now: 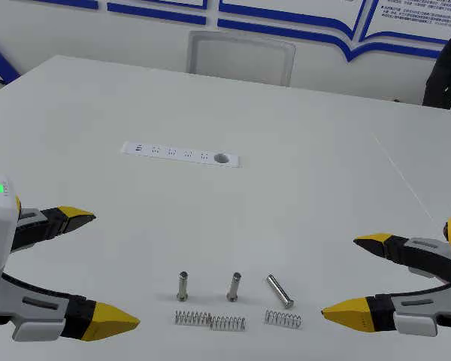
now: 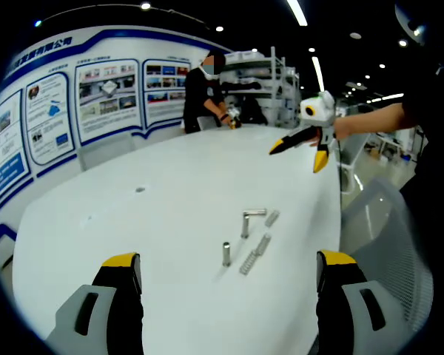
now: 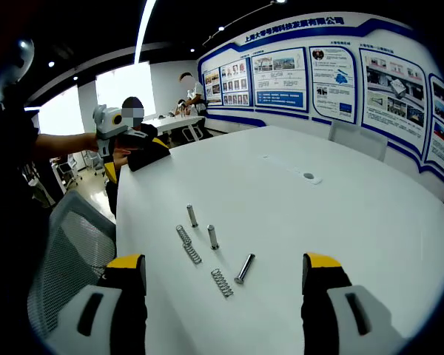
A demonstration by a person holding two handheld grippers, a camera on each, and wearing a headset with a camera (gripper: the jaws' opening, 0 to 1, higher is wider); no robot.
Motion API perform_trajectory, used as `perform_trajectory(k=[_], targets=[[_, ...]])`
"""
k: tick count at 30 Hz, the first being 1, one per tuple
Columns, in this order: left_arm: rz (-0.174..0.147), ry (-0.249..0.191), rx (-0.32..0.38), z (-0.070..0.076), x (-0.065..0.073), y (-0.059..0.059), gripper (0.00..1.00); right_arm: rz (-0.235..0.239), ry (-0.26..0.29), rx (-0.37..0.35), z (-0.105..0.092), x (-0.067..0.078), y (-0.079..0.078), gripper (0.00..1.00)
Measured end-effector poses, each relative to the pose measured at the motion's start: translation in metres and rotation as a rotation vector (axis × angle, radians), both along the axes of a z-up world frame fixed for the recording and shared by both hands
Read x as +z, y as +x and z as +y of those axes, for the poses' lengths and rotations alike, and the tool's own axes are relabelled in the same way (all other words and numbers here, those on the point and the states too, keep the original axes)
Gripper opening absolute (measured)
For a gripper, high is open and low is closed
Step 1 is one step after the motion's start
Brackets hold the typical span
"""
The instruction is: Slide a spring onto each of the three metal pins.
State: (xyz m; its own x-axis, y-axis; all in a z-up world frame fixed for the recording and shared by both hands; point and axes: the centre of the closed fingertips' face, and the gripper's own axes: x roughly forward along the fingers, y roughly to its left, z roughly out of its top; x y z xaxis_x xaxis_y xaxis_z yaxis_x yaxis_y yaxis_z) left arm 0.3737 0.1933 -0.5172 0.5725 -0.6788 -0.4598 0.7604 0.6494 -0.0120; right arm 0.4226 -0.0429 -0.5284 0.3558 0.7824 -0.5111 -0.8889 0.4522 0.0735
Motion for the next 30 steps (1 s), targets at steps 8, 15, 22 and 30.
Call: perform_trajectory(k=[8, 15, 22, 30], targets=[[0.006, -0.009, -0.027, -0.010, -0.002, 0.001, 1.00, 0.027, -0.003, 0.005, 0.008, -0.010, 0.002, 0.83], [0.006, -0.017, -0.018, -0.011, -0.002, 0.004, 1.00, 0.032, -0.018, -0.005, 0.011, -0.019, 0.013, 0.80], [0.010, -0.026, -0.011, -0.010, -0.003, 0.005, 1.00, 0.071, -0.002, -0.011, 0.020, -0.029, 0.019, 0.74], [0.022, -0.035, 0.000, -0.010, -0.007, 0.006, 1.00, 0.099, -0.019, -0.042, 0.028, -0.044, 0.033, 0.61]])
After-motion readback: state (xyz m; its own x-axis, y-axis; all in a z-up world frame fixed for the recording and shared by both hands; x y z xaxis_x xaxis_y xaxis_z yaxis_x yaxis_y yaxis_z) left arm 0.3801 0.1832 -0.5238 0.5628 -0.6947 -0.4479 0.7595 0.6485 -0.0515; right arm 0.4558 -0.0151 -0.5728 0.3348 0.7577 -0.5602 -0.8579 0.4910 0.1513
